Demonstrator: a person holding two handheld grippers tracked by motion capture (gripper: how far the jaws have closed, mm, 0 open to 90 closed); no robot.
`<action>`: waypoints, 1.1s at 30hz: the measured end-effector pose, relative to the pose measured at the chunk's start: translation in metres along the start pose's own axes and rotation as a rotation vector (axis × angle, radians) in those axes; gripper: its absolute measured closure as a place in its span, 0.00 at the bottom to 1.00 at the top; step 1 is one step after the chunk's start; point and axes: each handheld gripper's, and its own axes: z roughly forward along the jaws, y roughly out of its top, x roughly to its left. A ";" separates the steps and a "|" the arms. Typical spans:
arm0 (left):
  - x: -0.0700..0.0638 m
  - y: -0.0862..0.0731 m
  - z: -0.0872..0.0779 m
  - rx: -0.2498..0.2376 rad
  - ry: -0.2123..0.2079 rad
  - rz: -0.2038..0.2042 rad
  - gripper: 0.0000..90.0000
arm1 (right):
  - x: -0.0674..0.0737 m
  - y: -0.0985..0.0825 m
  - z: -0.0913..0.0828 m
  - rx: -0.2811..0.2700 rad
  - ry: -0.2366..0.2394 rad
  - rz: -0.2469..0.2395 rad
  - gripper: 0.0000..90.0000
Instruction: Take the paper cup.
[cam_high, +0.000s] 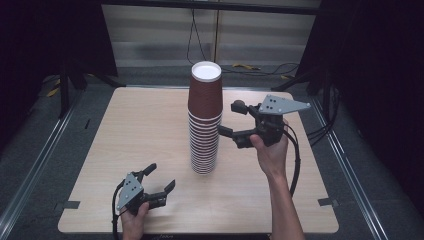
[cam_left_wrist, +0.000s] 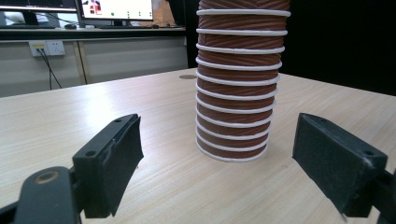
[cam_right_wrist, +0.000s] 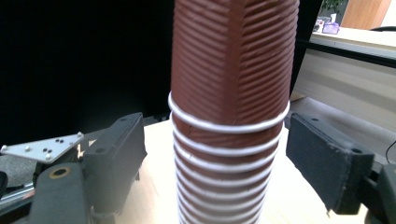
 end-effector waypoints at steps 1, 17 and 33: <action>0.000 0.000 0.000 0.000 0.000 0.001 0.17 | -0.002 0.002 0.002 -0.001 -0.001 0.003 0.19; 0.001 0.000 0.000 0.005 -0.005 0.004 0.17 | -0.011 0.047 0.025 0.028 0.020 0.004 0.15; 0.001 0.000 0.000 0.001 -0.010 -0.005 0.17 | -0.015 0.076 0.050 0.073 0.032 -0.010 0.14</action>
